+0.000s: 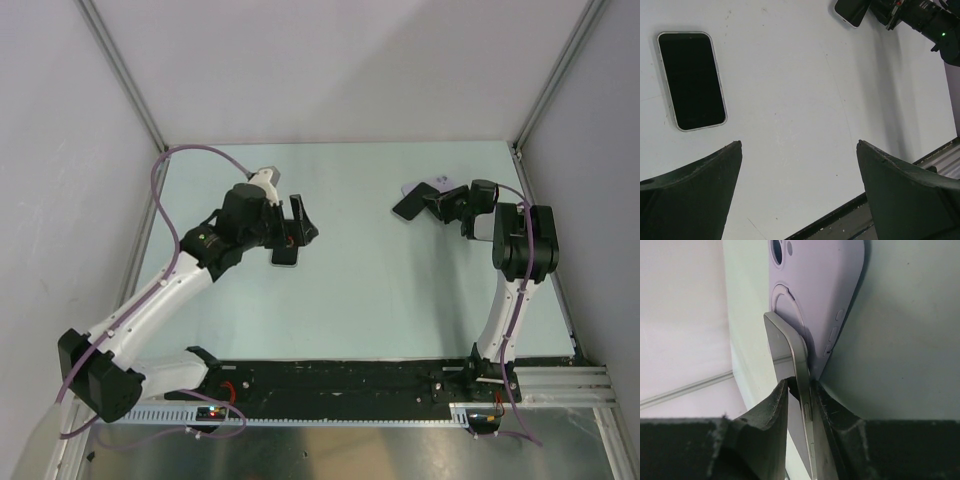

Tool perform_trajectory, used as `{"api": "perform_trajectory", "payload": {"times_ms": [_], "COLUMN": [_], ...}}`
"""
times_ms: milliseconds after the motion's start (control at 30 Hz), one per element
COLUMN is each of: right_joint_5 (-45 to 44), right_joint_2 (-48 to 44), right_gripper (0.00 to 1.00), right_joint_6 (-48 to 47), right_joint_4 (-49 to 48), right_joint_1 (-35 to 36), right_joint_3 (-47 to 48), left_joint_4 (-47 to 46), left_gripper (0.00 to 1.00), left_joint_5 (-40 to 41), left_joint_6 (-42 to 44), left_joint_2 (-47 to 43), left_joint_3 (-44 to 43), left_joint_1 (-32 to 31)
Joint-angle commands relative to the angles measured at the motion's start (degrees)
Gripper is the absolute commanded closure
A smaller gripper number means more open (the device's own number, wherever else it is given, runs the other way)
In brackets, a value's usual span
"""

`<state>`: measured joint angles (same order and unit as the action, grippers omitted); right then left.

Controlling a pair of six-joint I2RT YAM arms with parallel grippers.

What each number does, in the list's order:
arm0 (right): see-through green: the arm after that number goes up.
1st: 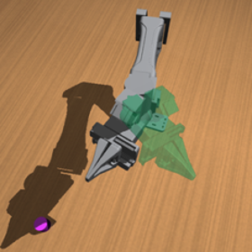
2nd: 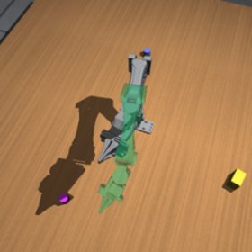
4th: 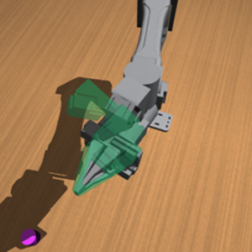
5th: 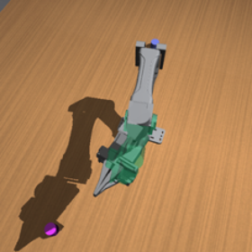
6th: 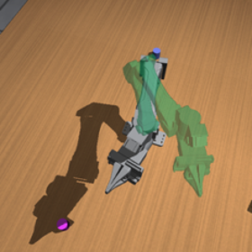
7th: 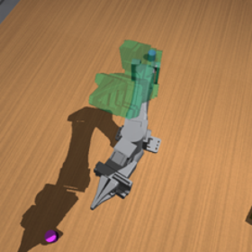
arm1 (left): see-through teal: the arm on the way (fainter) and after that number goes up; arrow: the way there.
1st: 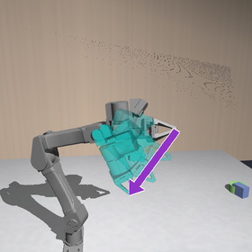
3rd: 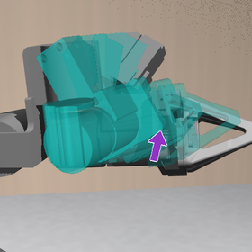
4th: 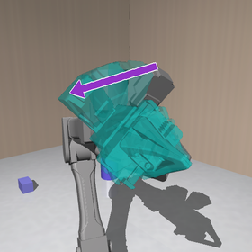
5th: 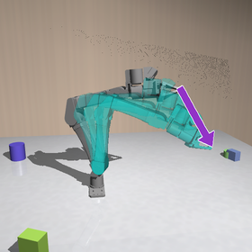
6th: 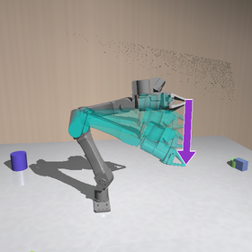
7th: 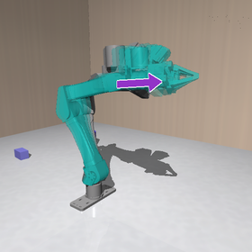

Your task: Put the phone into the phone case

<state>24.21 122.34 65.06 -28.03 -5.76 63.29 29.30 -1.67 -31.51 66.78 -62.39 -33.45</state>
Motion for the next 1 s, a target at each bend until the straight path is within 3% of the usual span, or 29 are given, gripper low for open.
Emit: {"api": "perform_trajectory", "payload": {"times_ms": [0, 300, 567, 767, 967], "right_joint_5": [3.94, 11.70, 18.43, 24.18, 31.84], "right_joint_2": [-0.51, -7.04, -15.02, -20.56, -23.27], "right_gripper": [0.99, 1.00, 1.00, 1.00, 1.00], "right_joint_6": [-1.89, -2.65, -2.37, -3.43, -1.03], "right_joint_4": [1.58, -0.02, -3.89, -7.47, -15.02], "right_joint_1": [1.28, 2.03, 4.41, 6.56, 10.15], "right_joint_3": [-0.57, -4.93, -16.25, -24.87, -27.12], "left_joint_4": [-0.98, -2.31, -7.71, -14.19, -21.57], "left_gripper": [0.00, 0.00, 0.03, 0.09, 0.15], "left_joint_5": [-0.94, -2.99, -6.78, -13.94, -21.33], "left_joint_6": [-0.33, -2.38, -5.85, -6.78, -9.95], "left_joint_2": [0.76, 4.09, 8.75, 16.06, 22.34], "left_joint_3": [-3.07, -3.00, 0.47, 2.05, 3.41], "left_joint_1": [0.24, 0.31, 0.62, 0.89, 0.99]}}
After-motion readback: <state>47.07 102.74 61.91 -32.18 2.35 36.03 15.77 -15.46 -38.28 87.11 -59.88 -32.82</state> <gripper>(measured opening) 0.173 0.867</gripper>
